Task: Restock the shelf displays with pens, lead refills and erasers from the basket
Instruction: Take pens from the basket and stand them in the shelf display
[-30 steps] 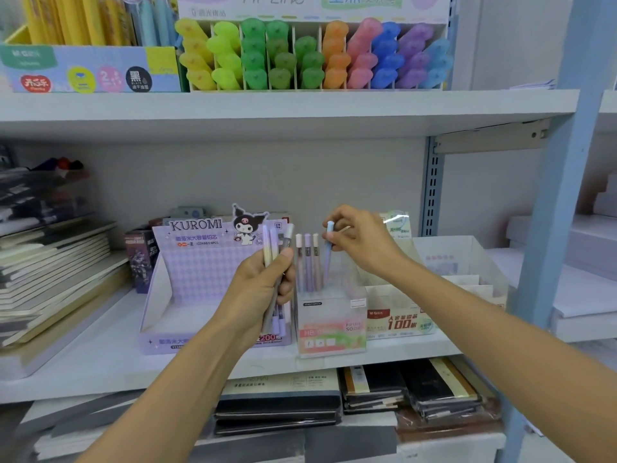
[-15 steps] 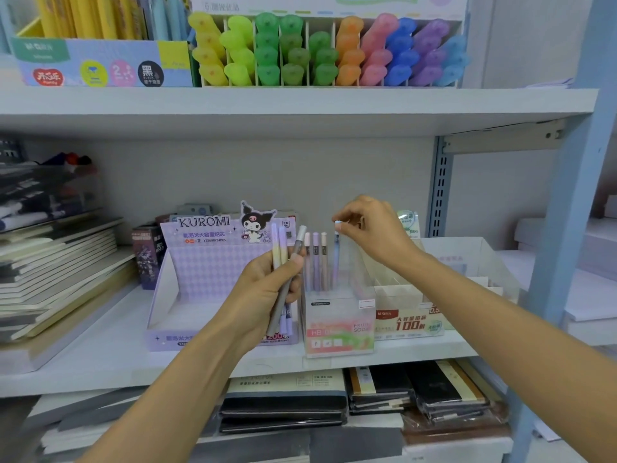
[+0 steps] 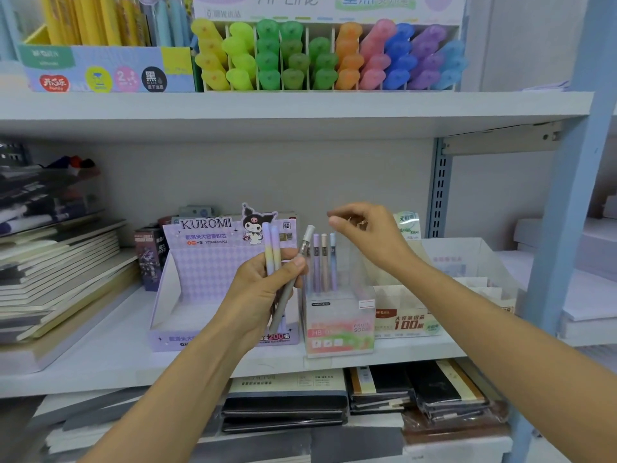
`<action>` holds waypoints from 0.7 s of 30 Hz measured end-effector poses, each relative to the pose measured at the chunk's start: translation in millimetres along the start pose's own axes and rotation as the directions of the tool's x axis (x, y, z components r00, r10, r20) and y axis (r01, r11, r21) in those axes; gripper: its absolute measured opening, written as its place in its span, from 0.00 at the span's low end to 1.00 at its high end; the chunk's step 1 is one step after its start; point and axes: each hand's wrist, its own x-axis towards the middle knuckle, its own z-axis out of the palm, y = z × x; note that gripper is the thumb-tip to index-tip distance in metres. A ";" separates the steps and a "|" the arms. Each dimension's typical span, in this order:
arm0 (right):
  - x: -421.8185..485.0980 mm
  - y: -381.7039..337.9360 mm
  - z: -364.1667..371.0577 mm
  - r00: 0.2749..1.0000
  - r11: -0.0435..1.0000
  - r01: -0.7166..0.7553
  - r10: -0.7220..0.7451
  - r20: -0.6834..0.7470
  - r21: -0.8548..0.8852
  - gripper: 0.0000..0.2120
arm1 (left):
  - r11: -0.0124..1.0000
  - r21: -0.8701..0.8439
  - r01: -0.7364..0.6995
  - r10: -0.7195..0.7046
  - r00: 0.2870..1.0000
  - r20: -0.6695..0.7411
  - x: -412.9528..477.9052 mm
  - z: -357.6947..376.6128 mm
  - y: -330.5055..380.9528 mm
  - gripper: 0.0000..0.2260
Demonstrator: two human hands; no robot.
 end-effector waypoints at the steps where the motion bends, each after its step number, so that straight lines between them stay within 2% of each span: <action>1: -4.2 -6.9 -4.0 0.999 0.985 -0.037 0.031 0.043 0.166 0.11 | 1.000 -0.002 -0.001 0.001 1.000 -0.001 0.2 1.2 0.1 0.19; 3: -13.8 -20.1 -6.9 0.984 0.932 -0.108 0.051 0.171 0.346 0.12 | 1.000 -0.007 -0.002 0.001 1.000 -0.002 0.0 6.3 0.8 0.18; 6: -23.2 -33.5 -4.2 0.963 0.916 -0.122 0.016 0.270 0.383 0.08 | 1.000 0.031 -0.002 0.001 1.000 0.021 -2.0 16.0 3.3 0.17; 9: -20.6 -39.0 -14.9 0.970 0.880 -0.128 0.014 0.244 0.458 0.05 | 0.999 0.033 0.022 -0.023 0.999 0.033 -1.3 20.8 7.5 0.12; 12: -10.3 -35.5 -38.5 0.993 0.853 -0.117 0.090 0.077 0.509 0.06 | 0.996 -0.082 0.045 -0.047 0.999 -0.026 1.9 18.4 11.4 0.11; 14: -3.9 -27.5 -50.8 0.992 0.895 -0.090 0.122 -0.045 0.438 0.08 | 0.992 -0.125 0.015 -0.020 0.999 -0.044 2.1 14.1 11.1 0.11; 16: -1.0 -18.2 -54.4 0.988 0.950 -0.087 0.121 -0.098 0.299 0.09 | 0.995 -0.095 -0.014 0.012 1.000 -0.017 -0.3 12.2 10.0 0.11; 21: -6.5 -0.9 -32.5 0.994 0.995 -0.073 0.078 -0.072 0.061 0.04 | 0.998 0.036 -0.045 0.043 0.997 0.066 -7.6 16.2 10.7 0.12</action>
